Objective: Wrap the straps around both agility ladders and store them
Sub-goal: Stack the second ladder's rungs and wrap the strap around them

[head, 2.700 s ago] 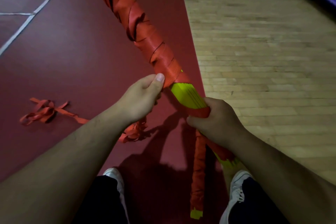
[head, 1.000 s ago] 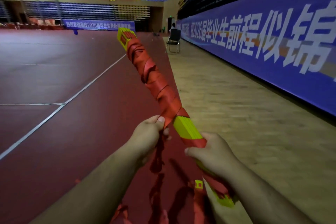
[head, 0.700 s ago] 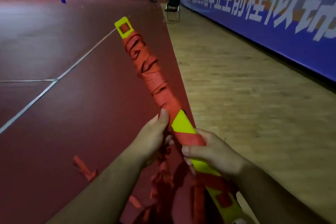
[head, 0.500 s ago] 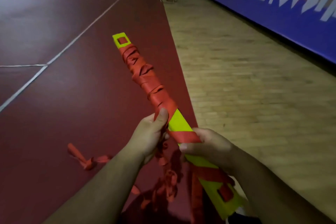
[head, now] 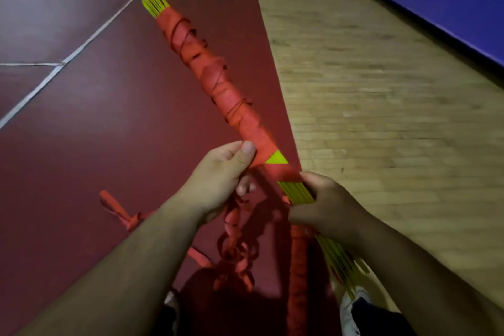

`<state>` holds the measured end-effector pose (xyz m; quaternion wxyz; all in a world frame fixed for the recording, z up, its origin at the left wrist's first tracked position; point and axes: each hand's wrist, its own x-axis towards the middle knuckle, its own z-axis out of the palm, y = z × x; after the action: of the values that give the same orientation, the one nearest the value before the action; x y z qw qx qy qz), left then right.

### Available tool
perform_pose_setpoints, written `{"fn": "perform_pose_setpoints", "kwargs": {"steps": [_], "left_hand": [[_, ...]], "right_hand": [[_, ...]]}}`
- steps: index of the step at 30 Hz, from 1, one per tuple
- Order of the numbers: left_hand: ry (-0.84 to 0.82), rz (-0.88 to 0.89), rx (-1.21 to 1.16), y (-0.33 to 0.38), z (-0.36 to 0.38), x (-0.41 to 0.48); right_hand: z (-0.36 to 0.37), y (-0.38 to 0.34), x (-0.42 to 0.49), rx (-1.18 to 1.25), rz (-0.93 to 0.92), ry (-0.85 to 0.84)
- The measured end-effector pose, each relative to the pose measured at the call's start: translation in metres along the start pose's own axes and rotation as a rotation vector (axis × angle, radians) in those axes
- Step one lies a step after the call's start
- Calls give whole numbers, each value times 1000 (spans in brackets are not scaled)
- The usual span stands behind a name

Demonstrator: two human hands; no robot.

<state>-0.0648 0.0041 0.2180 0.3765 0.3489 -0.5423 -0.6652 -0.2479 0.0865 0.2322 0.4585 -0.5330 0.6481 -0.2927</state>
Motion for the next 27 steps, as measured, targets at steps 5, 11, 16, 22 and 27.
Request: {"fn": "perform_pose_setpoints", "kwargs": {"steps": [5,11,16,22,27], "left_hand": [[-193,-28,-96,-9,-23,0],[338,4,-71,-5,-2,7],[179,61,73,-6,-16,9],[105,21,282,-10,-37,8],[233,27,358,-18,-40,12]], "right_hand": [[7,1,2,195,34,-329],[28,13,24,-311,-43,93],[49,17,27,-361,-91,259],[38,10,29,-377,-97,334],[39,16,32,-275,-49,337]]}}
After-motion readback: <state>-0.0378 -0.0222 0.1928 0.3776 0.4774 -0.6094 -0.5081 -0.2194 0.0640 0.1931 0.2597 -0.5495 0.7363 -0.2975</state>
